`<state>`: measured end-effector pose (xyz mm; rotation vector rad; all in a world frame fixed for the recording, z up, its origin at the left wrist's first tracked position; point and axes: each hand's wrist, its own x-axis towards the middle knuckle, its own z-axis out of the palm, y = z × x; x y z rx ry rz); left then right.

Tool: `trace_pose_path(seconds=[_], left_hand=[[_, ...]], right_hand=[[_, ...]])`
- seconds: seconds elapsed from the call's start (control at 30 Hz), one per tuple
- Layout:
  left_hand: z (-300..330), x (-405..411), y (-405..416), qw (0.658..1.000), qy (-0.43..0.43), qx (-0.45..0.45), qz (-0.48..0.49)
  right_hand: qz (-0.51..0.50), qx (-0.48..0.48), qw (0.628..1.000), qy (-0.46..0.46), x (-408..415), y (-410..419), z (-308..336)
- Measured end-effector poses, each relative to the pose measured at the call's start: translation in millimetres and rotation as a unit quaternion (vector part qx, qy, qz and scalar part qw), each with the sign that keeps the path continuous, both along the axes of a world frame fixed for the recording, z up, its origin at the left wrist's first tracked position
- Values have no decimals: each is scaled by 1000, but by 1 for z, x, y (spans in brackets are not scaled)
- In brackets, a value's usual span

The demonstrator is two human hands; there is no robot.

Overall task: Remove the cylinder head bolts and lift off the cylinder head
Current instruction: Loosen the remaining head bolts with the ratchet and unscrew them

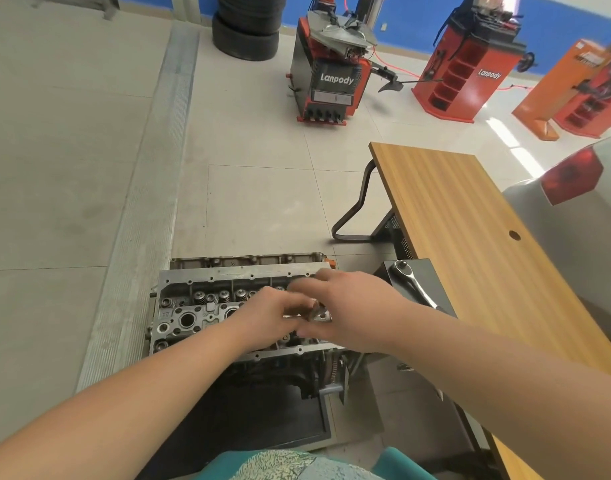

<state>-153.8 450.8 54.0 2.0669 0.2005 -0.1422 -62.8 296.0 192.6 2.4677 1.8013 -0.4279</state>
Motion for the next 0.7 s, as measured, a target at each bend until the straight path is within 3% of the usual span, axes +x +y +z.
trace_pose_path(seconds=[0.1,0.27,0.37,0.47,0.6,0.7], left_hand=[[-4,5,-5,998,-45,-11,37],[-10,-1,-1,999,-37,-8,-15],[-9,1,0,999,-35,5,8],[-7,6,-1,997,-61,15,37],[-7,1,-2,1000,-24,-7,-19],[-10,2,0,1000,-2,-25,-10]], right_hand=[[-57,-46,993,-97,-3,6,-9],[71,-42,996,-16,3,-4,0],[20,5,1000,-1,-2,-4,5],[-74,-37,994,-70,-5,2,-4],[-18,-62,997,-38,-1,0,1],[9,-30,999,14,3,-4,6]])
